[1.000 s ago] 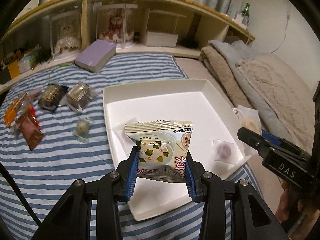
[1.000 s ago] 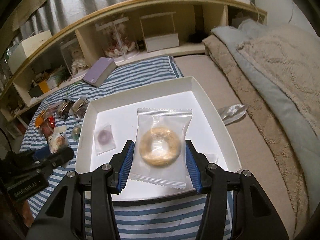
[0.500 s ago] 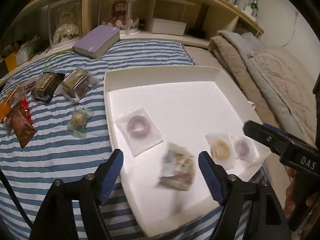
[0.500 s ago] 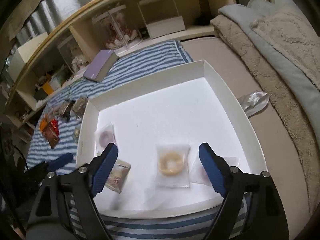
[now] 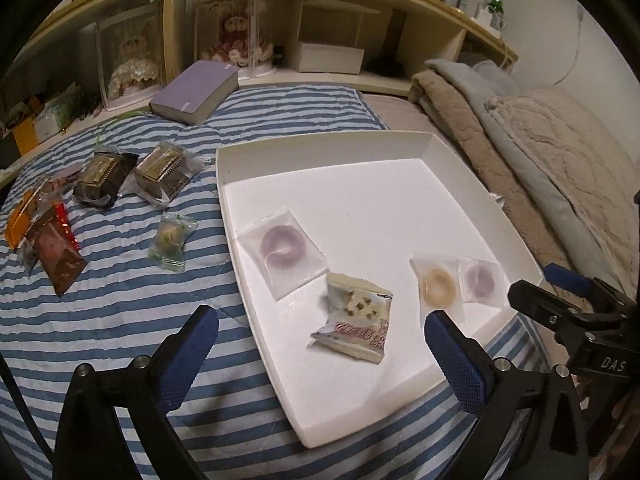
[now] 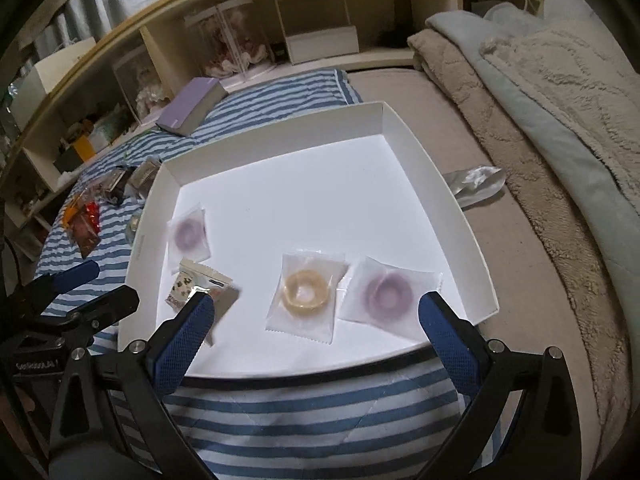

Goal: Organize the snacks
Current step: 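Open both tools to release the snacks into the tray, then move both tools back toward the remaining snacks on the bed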

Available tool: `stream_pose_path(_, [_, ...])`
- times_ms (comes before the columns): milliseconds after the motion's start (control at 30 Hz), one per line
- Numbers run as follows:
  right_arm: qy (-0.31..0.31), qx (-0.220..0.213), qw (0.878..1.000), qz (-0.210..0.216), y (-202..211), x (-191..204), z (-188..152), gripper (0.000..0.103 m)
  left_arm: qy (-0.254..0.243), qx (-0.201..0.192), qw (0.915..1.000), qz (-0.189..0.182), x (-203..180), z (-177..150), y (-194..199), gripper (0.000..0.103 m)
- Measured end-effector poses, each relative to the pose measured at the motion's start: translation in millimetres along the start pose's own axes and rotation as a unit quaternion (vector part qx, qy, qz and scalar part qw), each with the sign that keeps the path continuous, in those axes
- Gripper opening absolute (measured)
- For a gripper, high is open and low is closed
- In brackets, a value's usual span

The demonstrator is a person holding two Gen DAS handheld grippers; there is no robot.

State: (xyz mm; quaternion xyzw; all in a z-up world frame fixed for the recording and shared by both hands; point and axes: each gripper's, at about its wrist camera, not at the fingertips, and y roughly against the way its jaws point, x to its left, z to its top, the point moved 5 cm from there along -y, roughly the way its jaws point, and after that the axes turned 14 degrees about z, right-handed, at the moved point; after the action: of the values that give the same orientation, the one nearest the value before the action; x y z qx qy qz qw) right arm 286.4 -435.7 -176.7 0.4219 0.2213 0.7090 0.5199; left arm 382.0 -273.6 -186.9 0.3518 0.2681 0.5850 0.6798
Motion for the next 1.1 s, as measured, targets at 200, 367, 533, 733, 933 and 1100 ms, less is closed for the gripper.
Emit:
stream_pose_path(200, [0.001,-0.008,1.000,-0.008,14,4,-5,0.103,0.009,-0.010,0.9999,-0.003,6,-6,21,0.103])
stream_pose_path(367, [0.003,-0.020,1.000,-0.016,29,7,-4,0.103,0.013,-0.022,0.9997,-0.003,17,-5,41,0.103])
stream_pose_path(533, [0.010,-0.023,0.999,-0.021,44,16,-1,0.103,0.013,-0.040,0.9991,-0.003,28,0,66,0.103])
stream_pose_path(733, [0.024,-0.036,0.999,-0.023,63,36,4,0.103,0.006,-0.062,0.9981,-0.006,39,2,101,0.103])
stream_pose_path(933, [0.037,-0.049,0.998,-0.028,82,61,13,0.103,0.006,-0.084,0.9964,0.000,58,9,134,0.103])
stream_pose_path(1100, [0.042,-0.062,0.997,-0.020,94,83,21,0.103,0.010,-0.104,0.9945,0.002,79,11,166,0.103])
